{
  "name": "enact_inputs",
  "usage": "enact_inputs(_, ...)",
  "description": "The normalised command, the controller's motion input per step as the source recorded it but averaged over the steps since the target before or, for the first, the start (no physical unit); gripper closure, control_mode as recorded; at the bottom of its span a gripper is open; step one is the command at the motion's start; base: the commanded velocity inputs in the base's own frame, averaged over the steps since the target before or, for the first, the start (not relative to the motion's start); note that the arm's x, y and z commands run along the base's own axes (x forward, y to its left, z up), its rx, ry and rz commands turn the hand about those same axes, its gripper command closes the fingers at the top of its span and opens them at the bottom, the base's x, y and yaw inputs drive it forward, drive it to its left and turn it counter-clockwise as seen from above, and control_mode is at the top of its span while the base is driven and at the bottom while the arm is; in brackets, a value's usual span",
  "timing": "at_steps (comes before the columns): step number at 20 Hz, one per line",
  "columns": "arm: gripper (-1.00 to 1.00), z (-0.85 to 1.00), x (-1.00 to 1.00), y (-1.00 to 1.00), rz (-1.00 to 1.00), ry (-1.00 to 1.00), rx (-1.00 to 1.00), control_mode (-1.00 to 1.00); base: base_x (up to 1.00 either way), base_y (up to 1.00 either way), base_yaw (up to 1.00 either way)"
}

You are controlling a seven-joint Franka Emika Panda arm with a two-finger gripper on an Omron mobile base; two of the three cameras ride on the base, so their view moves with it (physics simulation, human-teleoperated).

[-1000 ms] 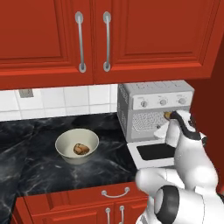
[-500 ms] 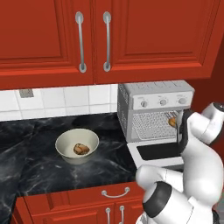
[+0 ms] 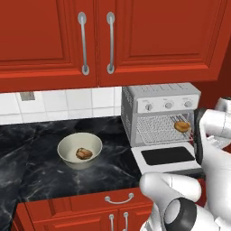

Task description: Pick up the heated bread from the toaster oven and place it in the bowl. Then move the bread bowl to the dining counter.

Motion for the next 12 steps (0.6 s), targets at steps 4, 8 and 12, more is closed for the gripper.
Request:
enact_inputs(4,-1.00,1.00,-0.31,0.08,-0.45,-0.51,0.00,-1.00,0.00,0.00,0.00)
enact_inputs(8,-1.00,0.31,-0.07,0.01,-0.21,-0.52,0.05,-1.00,0.00,0.00,0.00)
enact_inputs(12,-1.00,0.04,0.35,0.10,-0.05,-0.31,0.01,-1.00,0.00,0.00,0.00)
